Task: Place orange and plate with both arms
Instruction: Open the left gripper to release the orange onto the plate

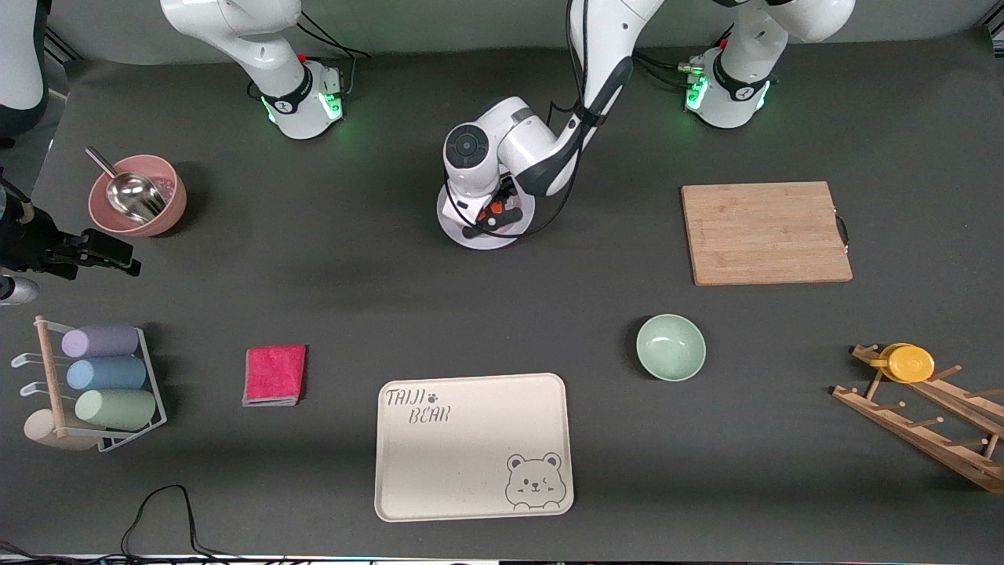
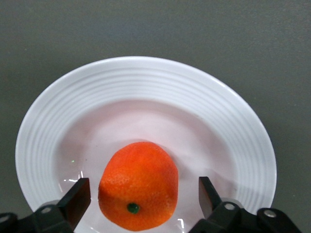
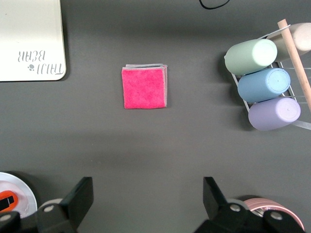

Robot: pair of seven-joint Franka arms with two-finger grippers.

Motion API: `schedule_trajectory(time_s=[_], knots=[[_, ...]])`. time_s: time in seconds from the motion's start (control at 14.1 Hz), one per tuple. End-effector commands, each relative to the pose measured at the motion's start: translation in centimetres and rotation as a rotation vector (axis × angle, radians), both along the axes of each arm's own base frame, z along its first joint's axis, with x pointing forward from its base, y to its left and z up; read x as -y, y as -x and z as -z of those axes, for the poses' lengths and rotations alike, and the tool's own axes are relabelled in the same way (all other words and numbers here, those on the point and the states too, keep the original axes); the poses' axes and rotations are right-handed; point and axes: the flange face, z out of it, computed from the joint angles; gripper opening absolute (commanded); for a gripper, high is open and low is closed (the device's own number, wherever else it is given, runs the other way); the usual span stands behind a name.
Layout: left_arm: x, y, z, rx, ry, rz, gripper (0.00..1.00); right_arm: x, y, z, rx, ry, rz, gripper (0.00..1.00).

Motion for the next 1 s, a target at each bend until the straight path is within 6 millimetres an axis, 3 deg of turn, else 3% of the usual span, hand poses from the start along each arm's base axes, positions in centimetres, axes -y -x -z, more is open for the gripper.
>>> schedule_trajectory(time_s=[0.0,0.14,0.28,0.5,0.57,0.64,0.78,0.85,0.93], knots=[[-0.3,-1.1,-2.4,0.016,-0.007,0.002,1.0,-0.4,0.6,-0.4,0.004,-0.016,0.021,1.0],[-3.1,-4.4,-7.3,-0.007,-0.008,0.008,1.0,-0.7,0.8,-0.4,0.003,-0.017,0.015,1.0],[-7.6,-8.7,-13.9,-0.014,0.025,0.006,1.0,-1.2,1.4,-0.7,0.002,-0.02,0.009,1.0],[-15.2,-15.8,-22.2,0.091,-0.006,-0.059,1.0,-4.4,2.6,-0.7,-0.005,-0.025,0.02,1.0],[-18.2,-18.4,-24.5,0.141,-0.065,-0.077,1.0,-7.0,3.1,-0.8,-0.004,-0.026,0.016,1.0],[-21.5,-20.6,-25.6,0.149,-0.118,-0.103,1.0,-8.8,3.5,-0.8,-0.004,-0.026,0.014,1.0],[-30.1,-24.5,-27.3,0.126,-0.114,-0.05,1.0,-13.2,4.7,-0.8,0.0,-0.029,0.001,1.0],[-35.0,-26.0,-28.2,0.106,-0.1,-0.022,1.0,-15.2,5.8,-0.6,0.01,-0.033,-0.006,1.0],[-38.5,-26.9,-28.5,0.086,-0.092,-0.001,1.0,-17.0,7.1,-0.1,0.02,-0.04,-0.007,1.0]])
